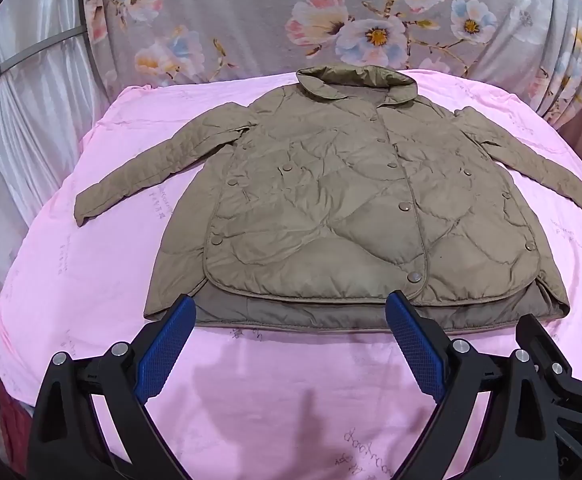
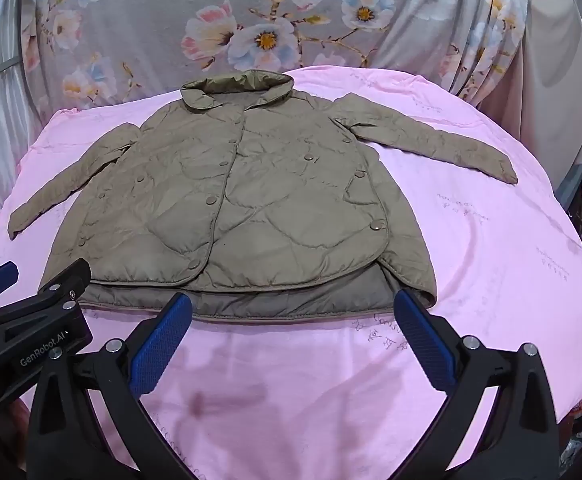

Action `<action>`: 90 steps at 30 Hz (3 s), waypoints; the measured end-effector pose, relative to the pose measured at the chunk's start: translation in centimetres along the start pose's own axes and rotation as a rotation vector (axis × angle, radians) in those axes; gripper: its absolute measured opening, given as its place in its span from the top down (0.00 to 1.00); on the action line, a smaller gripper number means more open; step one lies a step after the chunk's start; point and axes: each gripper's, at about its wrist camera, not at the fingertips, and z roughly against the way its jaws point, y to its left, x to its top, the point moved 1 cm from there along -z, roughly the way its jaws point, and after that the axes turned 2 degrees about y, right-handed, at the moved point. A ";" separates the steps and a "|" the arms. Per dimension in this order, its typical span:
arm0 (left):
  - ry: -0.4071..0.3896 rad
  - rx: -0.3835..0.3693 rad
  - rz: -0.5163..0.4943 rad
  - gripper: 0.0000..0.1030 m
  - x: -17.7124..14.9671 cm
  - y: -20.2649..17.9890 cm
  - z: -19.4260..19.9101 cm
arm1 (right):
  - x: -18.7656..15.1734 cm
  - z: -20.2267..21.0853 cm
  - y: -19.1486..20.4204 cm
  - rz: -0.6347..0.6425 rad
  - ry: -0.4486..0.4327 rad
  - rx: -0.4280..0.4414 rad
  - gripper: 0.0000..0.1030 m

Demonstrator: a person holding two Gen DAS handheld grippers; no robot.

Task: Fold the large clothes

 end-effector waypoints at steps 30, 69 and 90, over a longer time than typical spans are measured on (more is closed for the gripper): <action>-0.007 0.003 0.000 0.10 -0.1 0.3 0.2 | -0.2 0.2 0.3 0.001 -0.003 0.002 0.04; -0.003 0.015 0.016 0.10 0.2 0.6 -0.3 | 0.1 0.0 1.4 0.105 -0.065 -0.105 0.04; -0.100 0.092 0.091 0.10 7.2 3.8 -4.7 | 12.1 -7.4 -12.4 -0.147 -0.182 -0.032 0.04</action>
